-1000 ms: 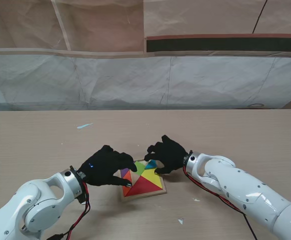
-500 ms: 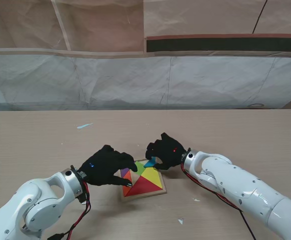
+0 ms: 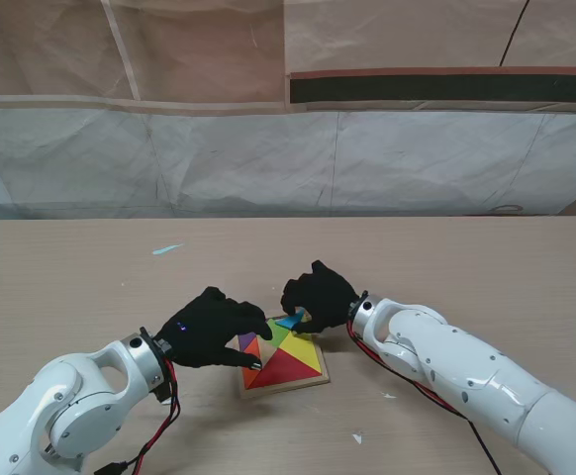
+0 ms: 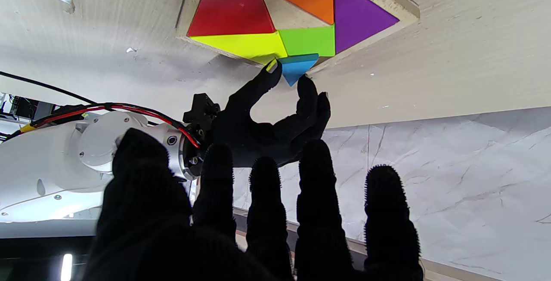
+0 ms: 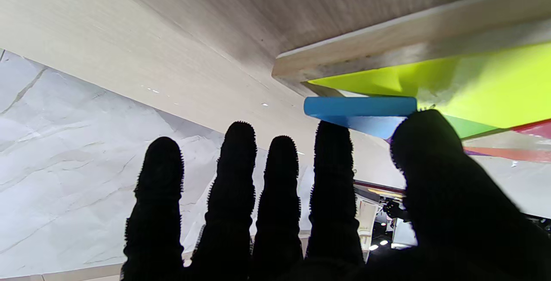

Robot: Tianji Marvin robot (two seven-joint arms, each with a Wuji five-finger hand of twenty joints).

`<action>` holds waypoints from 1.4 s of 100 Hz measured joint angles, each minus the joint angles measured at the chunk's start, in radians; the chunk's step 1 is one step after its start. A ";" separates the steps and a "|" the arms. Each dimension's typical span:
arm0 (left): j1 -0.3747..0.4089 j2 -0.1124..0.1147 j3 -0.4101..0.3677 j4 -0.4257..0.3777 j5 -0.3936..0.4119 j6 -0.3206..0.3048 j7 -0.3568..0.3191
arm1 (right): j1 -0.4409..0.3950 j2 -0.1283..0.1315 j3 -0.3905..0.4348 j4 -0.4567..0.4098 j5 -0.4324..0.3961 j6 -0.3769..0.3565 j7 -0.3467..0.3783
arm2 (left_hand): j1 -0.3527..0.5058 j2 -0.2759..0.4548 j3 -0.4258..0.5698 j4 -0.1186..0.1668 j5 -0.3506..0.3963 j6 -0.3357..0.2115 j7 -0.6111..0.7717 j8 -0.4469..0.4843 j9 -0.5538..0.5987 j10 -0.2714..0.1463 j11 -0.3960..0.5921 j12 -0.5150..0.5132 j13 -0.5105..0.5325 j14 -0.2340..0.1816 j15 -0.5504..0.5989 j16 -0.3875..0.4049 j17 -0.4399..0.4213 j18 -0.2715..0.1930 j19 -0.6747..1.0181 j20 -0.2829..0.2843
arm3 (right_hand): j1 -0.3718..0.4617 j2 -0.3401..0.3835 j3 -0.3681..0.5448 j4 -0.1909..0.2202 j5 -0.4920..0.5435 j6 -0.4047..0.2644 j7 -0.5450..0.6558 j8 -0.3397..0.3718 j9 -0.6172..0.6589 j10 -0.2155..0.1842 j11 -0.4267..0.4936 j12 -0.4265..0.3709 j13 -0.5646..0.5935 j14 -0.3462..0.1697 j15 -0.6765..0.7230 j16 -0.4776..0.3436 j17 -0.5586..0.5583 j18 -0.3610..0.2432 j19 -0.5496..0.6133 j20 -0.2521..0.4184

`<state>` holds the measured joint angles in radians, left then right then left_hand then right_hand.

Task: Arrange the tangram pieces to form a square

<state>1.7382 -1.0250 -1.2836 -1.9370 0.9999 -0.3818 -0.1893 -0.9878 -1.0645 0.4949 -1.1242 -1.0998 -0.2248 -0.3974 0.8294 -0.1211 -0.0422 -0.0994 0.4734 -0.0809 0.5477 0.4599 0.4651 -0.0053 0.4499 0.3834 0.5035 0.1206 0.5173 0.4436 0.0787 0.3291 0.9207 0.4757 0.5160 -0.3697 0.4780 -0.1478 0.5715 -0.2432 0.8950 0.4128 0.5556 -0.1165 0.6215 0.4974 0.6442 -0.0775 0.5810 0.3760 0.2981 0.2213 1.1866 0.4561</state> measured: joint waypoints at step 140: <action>0.010 0.000 -0.003 -0.003 0.000 0.011 0.004 | -0.023 -0.044 -0.021 -0.052 0.084 0.211 0.108 | 0.000 0.000 0.000 0.000 0.000 0.000 0.000 0.000 0.000 0.000 0.000 0.000 0.000 0.000 0.000 0.000 0.000 0.000 0.000 0.000 | -0.054 0.072 -0.019 0.070 0.103 0.067 0.055 0.284 0.039 0.061 -0.014 0.052 0.000 0.058 0.026 0.013 -0.030 0.000 0.017 0.000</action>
<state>1.7483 -1.0254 -1.2866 -1.9404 0.9995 -0.3711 -0.1852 -1.0113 -1.1080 0.4739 -1.1765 -1.0156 -0.0142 -0.2899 0.8295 -0.1211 -0.0422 -0.0994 0.4734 -0.0809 0.5478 0.4600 0.4651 -0.0053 0.4499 0.3834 0.5035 0.1207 0.5173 0.4436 0.0787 0.3291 0.9207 0.4757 0.4619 -0.2974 0.4592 -0.0777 0.6748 -0.1762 0.9502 0.6970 0.5951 -0.0559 0.6075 0.5493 0.6444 -0.0197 0.6074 0.3891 0.2677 0.2213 1.2032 0.4561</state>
